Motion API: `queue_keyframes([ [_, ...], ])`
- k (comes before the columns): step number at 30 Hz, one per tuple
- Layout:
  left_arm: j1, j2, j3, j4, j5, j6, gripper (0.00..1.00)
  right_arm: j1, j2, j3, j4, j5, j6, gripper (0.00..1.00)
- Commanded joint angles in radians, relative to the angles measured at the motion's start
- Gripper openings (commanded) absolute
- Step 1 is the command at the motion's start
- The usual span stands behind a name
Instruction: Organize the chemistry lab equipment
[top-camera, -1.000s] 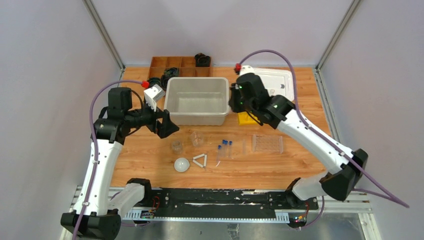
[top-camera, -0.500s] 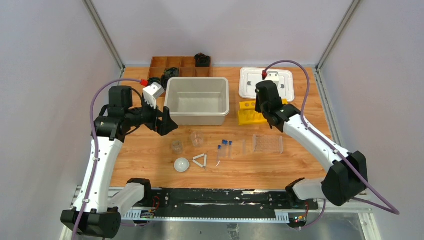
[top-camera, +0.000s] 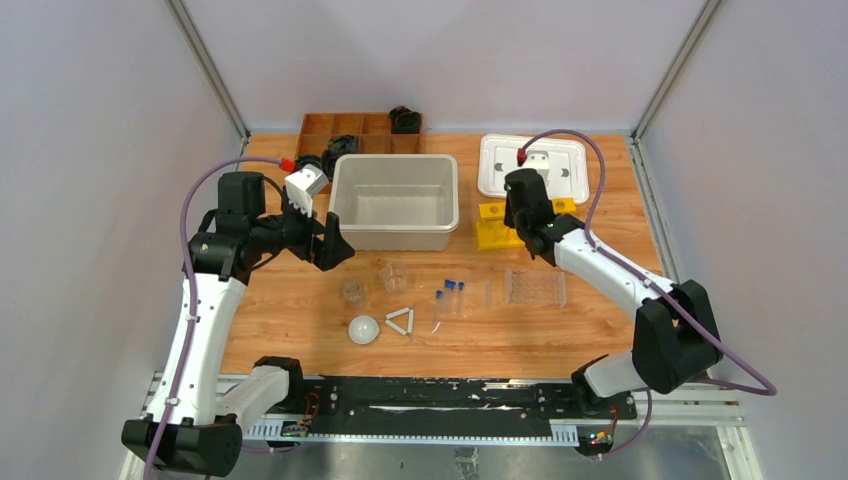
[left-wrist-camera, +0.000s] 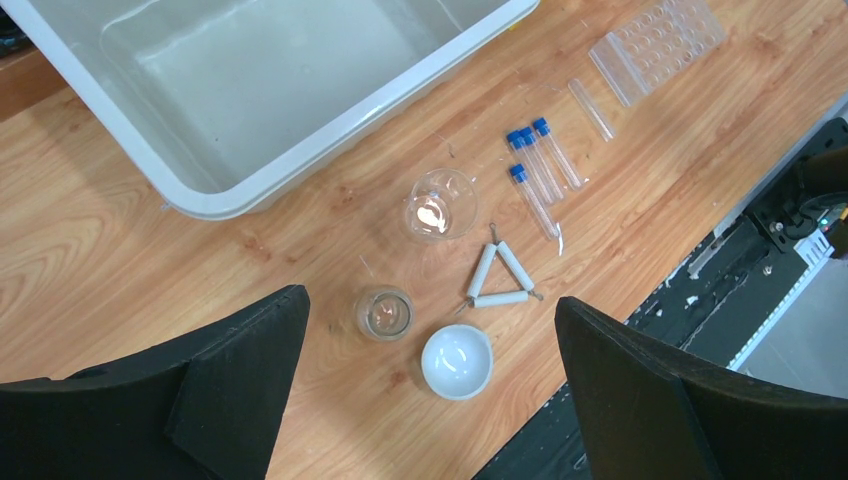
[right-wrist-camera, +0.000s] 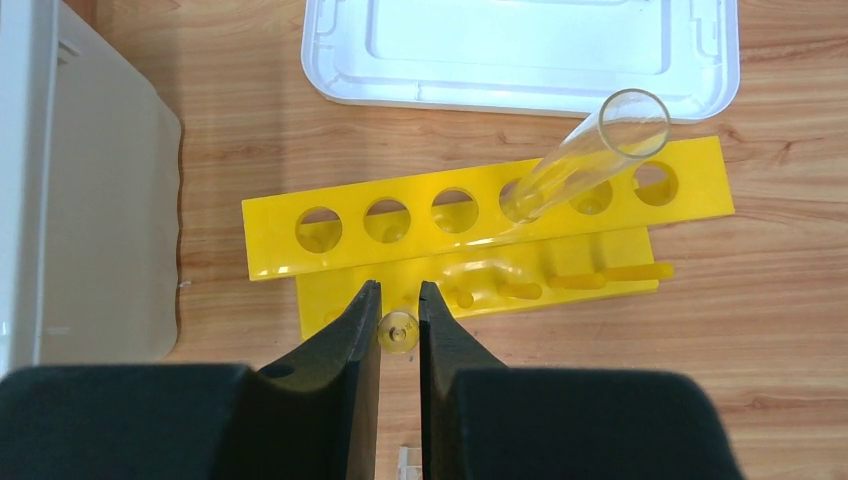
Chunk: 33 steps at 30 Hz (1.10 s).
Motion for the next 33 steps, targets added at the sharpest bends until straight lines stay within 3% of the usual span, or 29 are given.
queue_keyframes([
  [1, -0.001, -0.006, 0.018, -0.003, -0.005, -0.006, 1.00, -0.015, 0.015, -0.025, 0.065, 0.000, -0.001, 0.00],
  [33, -0.002, -0.022, 0.011, -0.003, -0.011, 0.008, 1.00, -0.016, 0.108, -0.063, 0.108, -0.019, 0.042, 0.00],
])
